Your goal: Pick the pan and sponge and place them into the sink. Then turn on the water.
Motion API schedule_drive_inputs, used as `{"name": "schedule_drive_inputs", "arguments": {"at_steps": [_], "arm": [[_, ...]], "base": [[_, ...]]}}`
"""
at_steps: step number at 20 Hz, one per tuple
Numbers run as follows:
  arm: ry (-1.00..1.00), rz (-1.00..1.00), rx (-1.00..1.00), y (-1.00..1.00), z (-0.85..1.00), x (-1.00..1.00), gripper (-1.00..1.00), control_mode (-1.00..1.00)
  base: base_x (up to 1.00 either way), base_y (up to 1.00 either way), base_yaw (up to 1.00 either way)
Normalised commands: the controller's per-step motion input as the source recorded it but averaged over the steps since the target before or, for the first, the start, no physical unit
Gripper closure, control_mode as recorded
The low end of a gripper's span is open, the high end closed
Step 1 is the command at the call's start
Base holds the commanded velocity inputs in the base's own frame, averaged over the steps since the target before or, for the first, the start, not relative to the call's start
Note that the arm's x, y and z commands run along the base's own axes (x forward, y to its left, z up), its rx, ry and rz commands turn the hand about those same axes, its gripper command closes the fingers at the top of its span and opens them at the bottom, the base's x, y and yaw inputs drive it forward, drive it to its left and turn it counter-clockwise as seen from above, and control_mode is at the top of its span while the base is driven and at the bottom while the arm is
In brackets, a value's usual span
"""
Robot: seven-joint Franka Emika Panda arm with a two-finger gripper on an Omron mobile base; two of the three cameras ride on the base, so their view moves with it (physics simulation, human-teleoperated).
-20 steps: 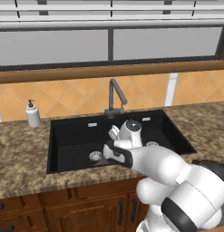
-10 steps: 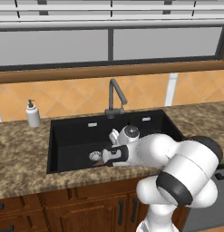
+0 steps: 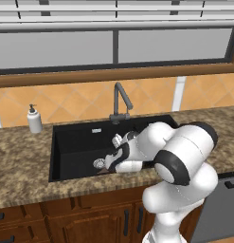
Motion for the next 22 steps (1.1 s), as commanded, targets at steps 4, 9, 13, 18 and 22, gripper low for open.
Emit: {"name": "schedule_drive_inputs", "arguments": {"at_steps": [4,9,13,18,22], "arm": [[0.0,-0.05,-0.02,0.2,0.0,0.15,1.0,-1.0],[0.02,-0.06,-0.03,0.18,0.0,0.27,1.0,-1.0],[0.08,-0.05,-0.01,0.18,0.03,0.36,1.0,-1.0],[0.04,-0.09,0.0,0.27,0.01,0.2,1.0,-1.0],[0.0,-0.12,-0.01,0.22,-0.1,0.01,1.0,-1.0]], "base": [[0.0,0.0,0.0],[0.0,0.0,0.0],[0.0,0.0,0.0],[0.0,0.0,0.0],[0.0,0.0,0.0]]}}
